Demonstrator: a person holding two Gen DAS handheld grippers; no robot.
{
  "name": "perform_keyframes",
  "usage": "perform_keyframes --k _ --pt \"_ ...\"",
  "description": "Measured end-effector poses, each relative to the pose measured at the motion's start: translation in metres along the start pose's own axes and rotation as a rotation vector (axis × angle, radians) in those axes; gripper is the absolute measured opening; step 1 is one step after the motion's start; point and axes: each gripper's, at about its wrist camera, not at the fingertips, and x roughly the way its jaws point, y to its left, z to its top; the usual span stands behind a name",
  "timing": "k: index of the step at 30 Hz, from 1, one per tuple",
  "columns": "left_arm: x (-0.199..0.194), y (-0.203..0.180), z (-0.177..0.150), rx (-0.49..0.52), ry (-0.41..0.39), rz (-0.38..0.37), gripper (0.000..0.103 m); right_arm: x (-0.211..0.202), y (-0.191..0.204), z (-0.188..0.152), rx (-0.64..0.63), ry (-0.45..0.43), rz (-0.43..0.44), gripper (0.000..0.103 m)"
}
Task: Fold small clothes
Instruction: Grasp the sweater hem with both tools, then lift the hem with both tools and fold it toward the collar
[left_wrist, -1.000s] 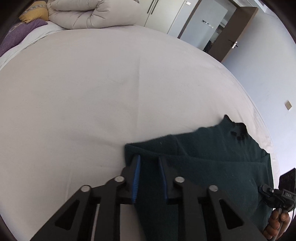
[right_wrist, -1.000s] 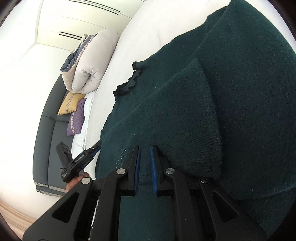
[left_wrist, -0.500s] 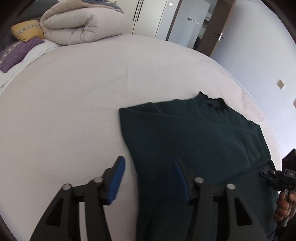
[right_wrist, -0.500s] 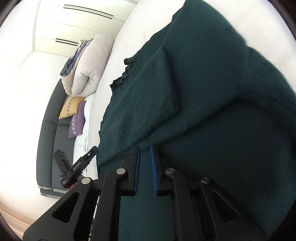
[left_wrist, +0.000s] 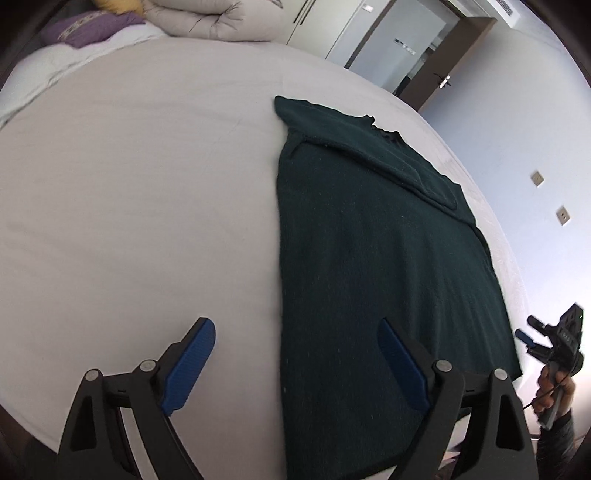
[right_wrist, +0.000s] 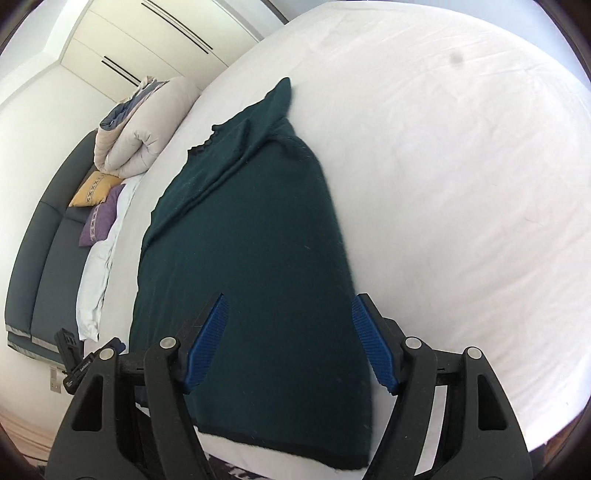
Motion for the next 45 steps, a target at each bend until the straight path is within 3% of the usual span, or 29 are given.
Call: perform_keyframes --k 2,4,9,15,24,27,29,30,36,38,40,42,45 --pt "0.000 0.005 -0.013 -0.033 0.038 -0.022 0.090 -0.009 -0.018 -0.014 0.043 0.007 -0.007 0.069" --pt "-0.002 -0.001 -0.022 -0.002 0.053 -0.036 0.090 -0.015 -0.036 -0.029 0.068 0.032 0.007 0.069" --pt "0.000 0.002 -0.024 -0.033 0.101 -0.112 0.090 -0.019 -0.039 -0.051 0.063 0.043 0.053 0.068" --pt "0.001 0.009 -0.024 -0.059 0.175 -0.171 0.082 -0.032 -0.046 -0.072 0.088 0.078 0.101 0.066" --pt "0.001 0.010 -0.031 -0.104 0.247 -0.198 0.075 -0.031 -0.054 -0.075 0.187 0.097 0.173 0.058" --pt "0.002 0.012 -0.030 -0.131 0.248 -0.173 0.055 -0.031 -0.056 -0.076 0.199 0.105 0.176 0.054" --pt "0.005 0.016 -0.032 -0.148 0.267 -0.170 0.019 -0.029 -0.056 -0.073 0.204 0.111 0.171 0.052" --pt "0.006 0.017 -0.034 -0.151 0.277 -0.169 0.014 -0.029 -0.056 -0.073 0.207 0.114 0.171 0.051" --pt "0.005 0.014 -0.037 -0.141 0.274 -0.175 0.007 -0.030 -0.058 -0.073 0.205 0.136 0.162 0.051" --pt "0.003 0.013 -0.038 -0.139 0.265 -0.180 0.006 -0.030 -0.058 -0.072 0.203 0.140 0.153 0.046" --pt "0.002 0.015 -0.039 -0.153 0.257 -0.192 0.006 -0.028 -0.058 -0.071 0.196 0.151 0.140 0.031" --pt "0.000 0.018 -0.040 -0.161 0.250 -0.200 0.005 -0.028 -0.058 -0.071 0.187 0.156 0.129 0.027" --pt "-0.005 0.018 -0.041 -0.166 0.236 -0.213 0.005 -0.028 -0.057 -0.072 0.166 0.158 0.091 0.009"
